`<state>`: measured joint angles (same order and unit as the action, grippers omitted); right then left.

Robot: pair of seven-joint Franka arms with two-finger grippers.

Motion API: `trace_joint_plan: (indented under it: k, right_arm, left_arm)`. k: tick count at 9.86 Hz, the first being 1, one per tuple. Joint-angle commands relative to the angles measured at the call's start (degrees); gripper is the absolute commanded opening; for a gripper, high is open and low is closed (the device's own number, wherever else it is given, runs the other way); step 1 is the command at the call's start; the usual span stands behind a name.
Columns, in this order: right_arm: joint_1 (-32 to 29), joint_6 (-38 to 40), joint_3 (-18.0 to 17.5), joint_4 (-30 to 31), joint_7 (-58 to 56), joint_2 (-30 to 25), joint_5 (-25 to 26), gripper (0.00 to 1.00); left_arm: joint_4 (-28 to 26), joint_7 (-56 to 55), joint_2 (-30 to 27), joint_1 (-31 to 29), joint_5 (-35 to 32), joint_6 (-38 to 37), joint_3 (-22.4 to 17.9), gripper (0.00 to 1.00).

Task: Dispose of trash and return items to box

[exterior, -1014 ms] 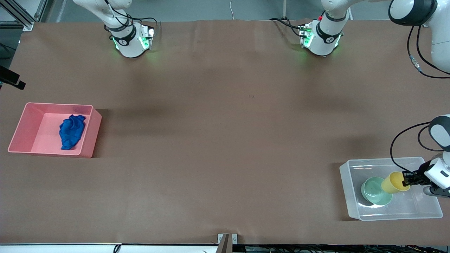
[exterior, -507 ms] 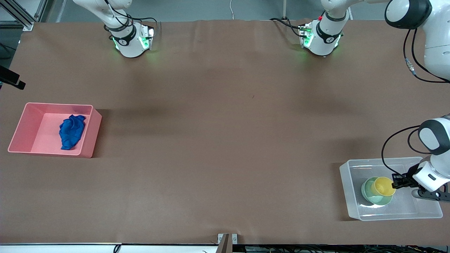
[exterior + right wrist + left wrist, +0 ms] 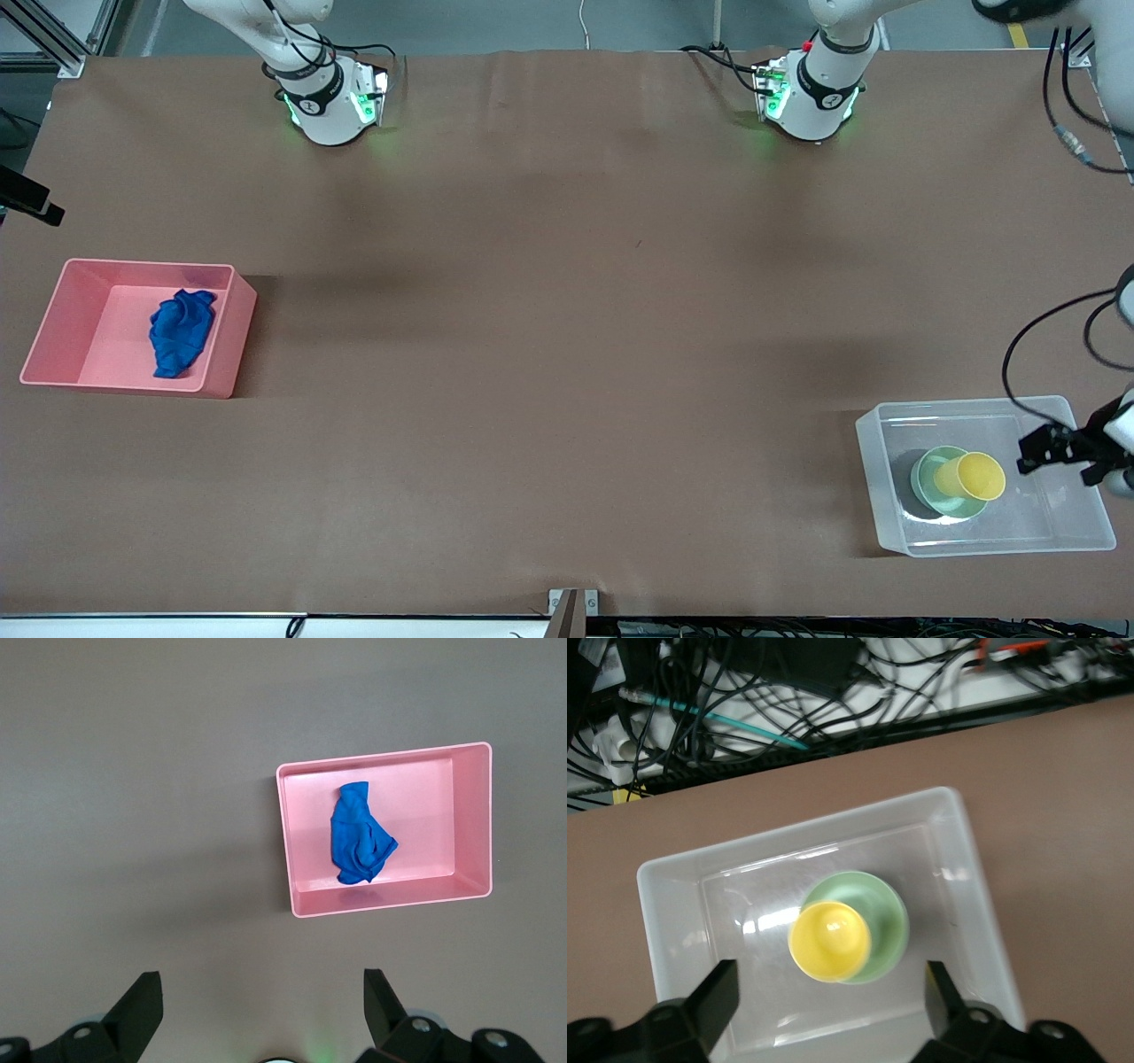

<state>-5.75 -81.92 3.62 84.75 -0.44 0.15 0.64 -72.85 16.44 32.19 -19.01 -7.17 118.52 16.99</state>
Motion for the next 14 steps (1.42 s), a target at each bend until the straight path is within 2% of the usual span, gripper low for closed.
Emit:
trace_joint_plan:
  k: [1,2,4,5,6,7,11,14]
  right_arm:
    - [-0.22,-0.17,-0.28,1.03,-0.35,-1.12,0.24,1.00]
    - [-0.22,-0.26,-0.28,1.03,-0.35,-1.12,0.24,1.00]
    - [-0.22,-0.26,-0.28,1.03,-0.35,-1.12,0.24,1.00]
    - [-0.22,-0.61,-0.28,1.03,-0.35,-1.12,0.16,1.00]
    - [-0.22,-0.79,-0.28,1.03,-0.44,-1.12,0.07,1.00]
    - [-0.22,-0.88,-0.28,1.03,-0.53,-1.12,0.07,1.00]
    - [-0.22,-0.53,-0.28,0.94,-2.63,-1.12,0.16,1.00]
    - [-0.22,-0.53,-0.28,0.94,-2.55,-1.12,0.07,1.00]
  left_arm:
    - [-8.08,-3.86,-12.10,8.33,0.57,-10.01,-6.22,1.00]
    - [-11.06,-5.01,-16.94,13.42,0.83,-13.63,-10.27,1.00]
    - [-18.78,-5.54,-26.96,19.42,6.44,-16.82,-15.90,1.00]
    - [-23.09,-6.07,-33.10,22.24,7.16,-18.31,-19.15,1.00]
    - [-25.83,-6.07,-36.47,22.87,9.17,-18.58,-20.05,1.00]
    - [-25.85,-6.25,-37.46,22.97,9.27,-20.94,-20.15,1.00]
    - [-14.28,-9.48,-32.74,24.29,7.70,-30.34,-20.33,1.00]
    - [-14.60,-13.10,-31.58,23.32,7.69,-31.33,-20.06,1.00]
